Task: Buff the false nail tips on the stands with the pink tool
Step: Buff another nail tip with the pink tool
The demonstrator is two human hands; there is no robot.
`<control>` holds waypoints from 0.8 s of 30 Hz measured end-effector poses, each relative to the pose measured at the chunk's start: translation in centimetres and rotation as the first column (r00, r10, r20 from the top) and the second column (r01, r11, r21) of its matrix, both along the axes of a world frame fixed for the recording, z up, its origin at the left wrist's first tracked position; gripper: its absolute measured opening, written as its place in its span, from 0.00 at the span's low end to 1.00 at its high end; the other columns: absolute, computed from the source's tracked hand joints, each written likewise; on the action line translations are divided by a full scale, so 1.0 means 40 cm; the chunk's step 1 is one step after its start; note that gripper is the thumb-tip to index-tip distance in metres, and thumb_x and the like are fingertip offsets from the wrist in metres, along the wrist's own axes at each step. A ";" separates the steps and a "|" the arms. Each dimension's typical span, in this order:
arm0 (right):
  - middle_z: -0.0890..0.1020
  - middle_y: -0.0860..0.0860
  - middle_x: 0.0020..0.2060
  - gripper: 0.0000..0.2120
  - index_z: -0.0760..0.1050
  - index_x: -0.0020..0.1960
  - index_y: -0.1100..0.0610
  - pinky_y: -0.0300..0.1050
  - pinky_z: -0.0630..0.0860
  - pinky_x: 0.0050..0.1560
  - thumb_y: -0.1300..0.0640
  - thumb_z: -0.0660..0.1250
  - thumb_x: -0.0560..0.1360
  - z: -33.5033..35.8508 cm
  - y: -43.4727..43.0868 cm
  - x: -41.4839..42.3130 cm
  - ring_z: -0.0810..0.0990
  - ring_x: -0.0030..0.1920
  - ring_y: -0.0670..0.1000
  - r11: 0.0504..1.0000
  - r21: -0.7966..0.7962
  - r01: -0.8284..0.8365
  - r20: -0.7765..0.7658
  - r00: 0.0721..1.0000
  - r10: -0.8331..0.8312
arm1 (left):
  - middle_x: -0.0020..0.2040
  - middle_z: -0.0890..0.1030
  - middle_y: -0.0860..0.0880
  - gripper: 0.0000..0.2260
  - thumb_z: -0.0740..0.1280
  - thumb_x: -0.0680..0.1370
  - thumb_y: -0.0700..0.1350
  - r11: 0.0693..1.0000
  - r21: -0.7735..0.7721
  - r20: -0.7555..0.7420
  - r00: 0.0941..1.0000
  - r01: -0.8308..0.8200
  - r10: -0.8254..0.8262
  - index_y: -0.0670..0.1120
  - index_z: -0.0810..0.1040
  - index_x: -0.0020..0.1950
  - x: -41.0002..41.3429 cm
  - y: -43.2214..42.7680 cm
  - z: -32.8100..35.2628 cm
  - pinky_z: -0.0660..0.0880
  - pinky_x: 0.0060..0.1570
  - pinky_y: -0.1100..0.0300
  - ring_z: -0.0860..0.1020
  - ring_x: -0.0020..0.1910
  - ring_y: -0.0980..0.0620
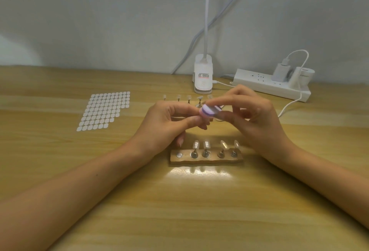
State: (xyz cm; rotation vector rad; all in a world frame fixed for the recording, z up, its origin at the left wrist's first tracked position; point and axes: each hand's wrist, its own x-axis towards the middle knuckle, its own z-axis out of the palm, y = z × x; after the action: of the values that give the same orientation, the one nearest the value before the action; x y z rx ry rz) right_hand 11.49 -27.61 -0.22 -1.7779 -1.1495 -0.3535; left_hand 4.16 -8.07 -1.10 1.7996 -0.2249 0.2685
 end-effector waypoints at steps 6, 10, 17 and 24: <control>0.77 0.47 0.44 0.11 0.80 0.57 0.48 0.35 0.70 0.38 0.55 0.69 0.74 -0.003 0.006 -0.002 0.73 0.39 0.43 0.999 -0.038 -0.014 0.039 0.999 0.016 | 0.42 0.87 0.48 0.10 0.71 0.72 0.49 1.000 -0.007 0.011 1.000 0.014 -0.014 0.47 0.87 0.49 0.000 -0.002 -0.003 0.67 0.23 0.68 0.68 0.20 0.57; 0.77 0.52 0.44 0.11 0.81 0.56 0.49 0.35 0.68 0.38 0.55 0.69 0.75 0.001 0.007 -0.005 0.72 0.38 0.43 1.000 -0.015 -0.011 -0.004 1.000 0.011 | 0.42 0.87 0.48 0.10 0.72 0.73 0.47 1.000 -0.005 0.023 1.000 0.014 -0.014 0.45 0.87 0.50 0.001 -0.001 -0.005 0.68 0.23 0.68 0.69 0.20 0.58; 0.77 0.51 0.43 0.11 0.81 0.57 0.51 0.36 0.68 0.37 0.54 0.68 0.75 0.005 0.006 -0.004 0.72 0.38 0.43 1.000 -0.016 -0.005 -0.024 1.000 0.005 | 0.41 0.87 0.48 0.09 0.72 0.73 0.47 1.000 0.009 0.024 1.000 0.009 -0.010 0.45 0.87 0.49 0.002 -0.001 -0.006 0.68 0.24 0.67 0.69 0.20 0.57; 0.78 0.53 0.43 0.11 0.81 0.57 0.50 0.37 0.67 0.38 0.54 0.68 0.75 0.007 0.004 0.000 0.73 0.39 0.44 1.000 -0.012 0.016 -0.032 0.999 -0.016 | 0.42 0.87 0.48 0.05 0.73 0.75 0.42 1.000 0.026 0.029 1.000 0.002 -0.003 0.44 0.87 0.48 0.002 -0.001 -0.008 0.67 0.23 0.69 0.71 0.20 0.60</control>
State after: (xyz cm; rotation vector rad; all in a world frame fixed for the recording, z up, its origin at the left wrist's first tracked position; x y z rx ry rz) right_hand 11.51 -27.46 0.06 -1.7982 -1.1171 -0.3267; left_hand 4.24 -8.10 -1.40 1.8219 -0.2522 0.2917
